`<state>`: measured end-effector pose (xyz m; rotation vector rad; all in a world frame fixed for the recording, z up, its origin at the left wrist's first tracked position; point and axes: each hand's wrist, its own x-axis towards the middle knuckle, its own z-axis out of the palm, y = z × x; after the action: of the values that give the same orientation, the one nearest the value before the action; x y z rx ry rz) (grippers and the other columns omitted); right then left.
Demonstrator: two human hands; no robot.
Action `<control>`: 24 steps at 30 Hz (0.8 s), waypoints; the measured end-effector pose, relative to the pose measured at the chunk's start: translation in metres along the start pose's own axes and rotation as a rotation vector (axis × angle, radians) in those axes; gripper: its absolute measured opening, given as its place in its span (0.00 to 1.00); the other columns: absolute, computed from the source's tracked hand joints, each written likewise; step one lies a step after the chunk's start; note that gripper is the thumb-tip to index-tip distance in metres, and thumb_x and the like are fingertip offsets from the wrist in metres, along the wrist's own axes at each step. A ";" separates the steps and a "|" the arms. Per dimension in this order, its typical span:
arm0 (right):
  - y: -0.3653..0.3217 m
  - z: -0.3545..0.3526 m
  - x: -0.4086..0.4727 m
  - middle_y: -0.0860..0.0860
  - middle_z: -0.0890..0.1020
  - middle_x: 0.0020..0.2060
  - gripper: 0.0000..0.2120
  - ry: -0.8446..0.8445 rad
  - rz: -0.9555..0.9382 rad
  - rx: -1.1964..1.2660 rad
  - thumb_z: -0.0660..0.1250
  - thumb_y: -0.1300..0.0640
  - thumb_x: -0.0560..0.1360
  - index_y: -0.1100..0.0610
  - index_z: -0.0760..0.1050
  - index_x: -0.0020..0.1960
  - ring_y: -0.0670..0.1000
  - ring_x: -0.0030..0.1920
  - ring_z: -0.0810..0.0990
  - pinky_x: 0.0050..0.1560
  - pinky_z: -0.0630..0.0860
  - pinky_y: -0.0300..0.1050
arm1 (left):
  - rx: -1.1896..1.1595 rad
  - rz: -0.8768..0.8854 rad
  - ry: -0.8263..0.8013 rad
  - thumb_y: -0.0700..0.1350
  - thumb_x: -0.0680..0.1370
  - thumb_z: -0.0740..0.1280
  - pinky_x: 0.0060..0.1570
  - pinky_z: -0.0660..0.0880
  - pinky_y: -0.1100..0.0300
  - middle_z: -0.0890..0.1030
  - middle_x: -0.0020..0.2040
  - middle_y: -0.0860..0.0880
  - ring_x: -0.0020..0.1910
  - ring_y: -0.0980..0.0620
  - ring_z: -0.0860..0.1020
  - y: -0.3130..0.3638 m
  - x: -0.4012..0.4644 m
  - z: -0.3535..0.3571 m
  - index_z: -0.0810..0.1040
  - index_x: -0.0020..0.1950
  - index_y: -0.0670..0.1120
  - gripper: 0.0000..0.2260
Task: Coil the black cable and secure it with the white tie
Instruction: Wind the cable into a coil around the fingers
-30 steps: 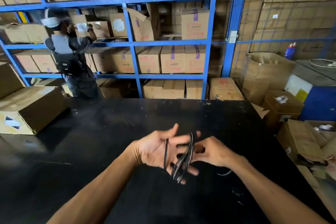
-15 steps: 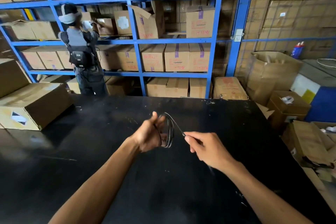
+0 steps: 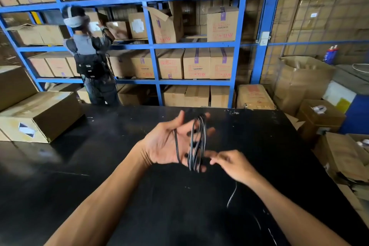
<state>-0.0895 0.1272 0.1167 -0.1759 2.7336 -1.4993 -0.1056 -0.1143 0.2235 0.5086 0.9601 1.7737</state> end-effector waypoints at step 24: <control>-0.001 0.012 -0.039 0.51 0.75 0.30 0.13 -0.200 -0.028 0.297 0.63 0.43 0.80 0.44 0.84 0.56 0.47 0.28 0.70 0.31 0.68 0.41 | -0.171 0.251 0.084 0.63 0.83 0.46 0.68 0.47 0.23 0.52 0.81 0.40 0.76 0.24 0.51 -0.006 0.020 -0.013 0.58 0.80 0.53 0.27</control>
<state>-0.0501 0.1209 0.1096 -0.3375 2.3342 -1.7651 -0.1192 -0.0998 0.2096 0.4639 0.8200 2.0965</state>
